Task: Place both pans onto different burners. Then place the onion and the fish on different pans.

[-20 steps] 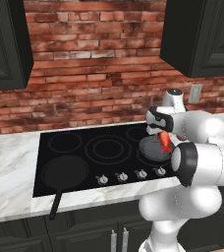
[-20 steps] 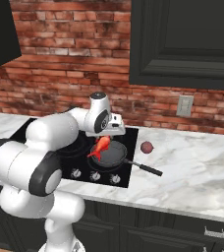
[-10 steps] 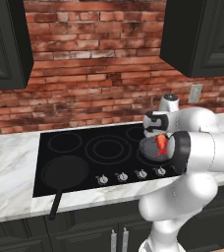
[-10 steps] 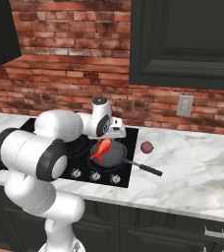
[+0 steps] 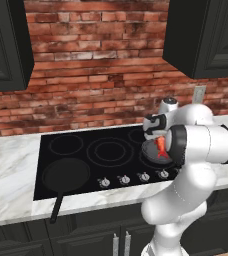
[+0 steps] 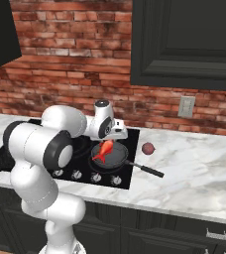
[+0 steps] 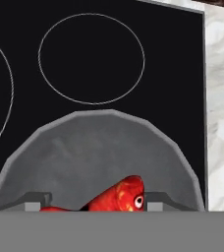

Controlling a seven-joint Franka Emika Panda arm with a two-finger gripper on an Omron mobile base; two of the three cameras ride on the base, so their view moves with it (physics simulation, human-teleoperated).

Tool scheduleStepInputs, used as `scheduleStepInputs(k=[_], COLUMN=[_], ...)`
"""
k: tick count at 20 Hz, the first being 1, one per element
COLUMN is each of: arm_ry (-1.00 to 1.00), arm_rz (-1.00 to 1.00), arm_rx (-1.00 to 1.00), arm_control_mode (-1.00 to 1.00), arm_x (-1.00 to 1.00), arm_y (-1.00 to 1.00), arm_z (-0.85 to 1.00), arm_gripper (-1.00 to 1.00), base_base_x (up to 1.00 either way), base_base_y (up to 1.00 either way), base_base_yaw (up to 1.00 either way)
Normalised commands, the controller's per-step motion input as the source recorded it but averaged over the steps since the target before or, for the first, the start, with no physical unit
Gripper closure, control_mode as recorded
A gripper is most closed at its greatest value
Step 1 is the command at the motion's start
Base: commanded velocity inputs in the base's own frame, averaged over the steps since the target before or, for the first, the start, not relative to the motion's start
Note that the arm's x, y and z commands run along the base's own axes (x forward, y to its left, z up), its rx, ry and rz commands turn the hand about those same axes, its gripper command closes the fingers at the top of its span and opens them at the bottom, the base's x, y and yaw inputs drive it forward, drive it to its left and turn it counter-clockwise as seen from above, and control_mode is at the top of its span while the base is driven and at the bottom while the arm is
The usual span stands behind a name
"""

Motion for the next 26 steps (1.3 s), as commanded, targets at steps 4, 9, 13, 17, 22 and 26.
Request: scheduleStepInputs(k=[4, 9, 13, 17, 22, 26], arm_ry=[0.0, 0.0, 0.0, 0.0, 0.0, 0.0], arm_rz=[0.0, 0.0, 0.0, 0.0, 0.0, 0.0], arm_rx=[0.0, 0.0, 0.0, 0.0, 0.0, 0.0], arm_control_mode=[-1.0, -1.0, -1.0, -1.0, -1.0, -1.0], arm_x=[0.11, 0.06, 0.01, 0.02, 0.02, 0.18], arm_y=[0.0, 0.0, 0.0, 0.0, 0.0, -0.02], arm_z=[-0.19, -0.22, -0.13, 0.0, 0.0, 0.0], arm_gripper=[1.0, 1.0, 1.0, -1.0, -1.0, -1.0], base_base_x=[0.0, 0.0, 0.0, 0.0, 0.0, 0.0], base_base_y=[0.0, 0.0, 0.0, 0.0, 0.0, 0.0], base_base_yaw=[0.0, 0.0, 0.0, 0.0, 0.0, 0.0])
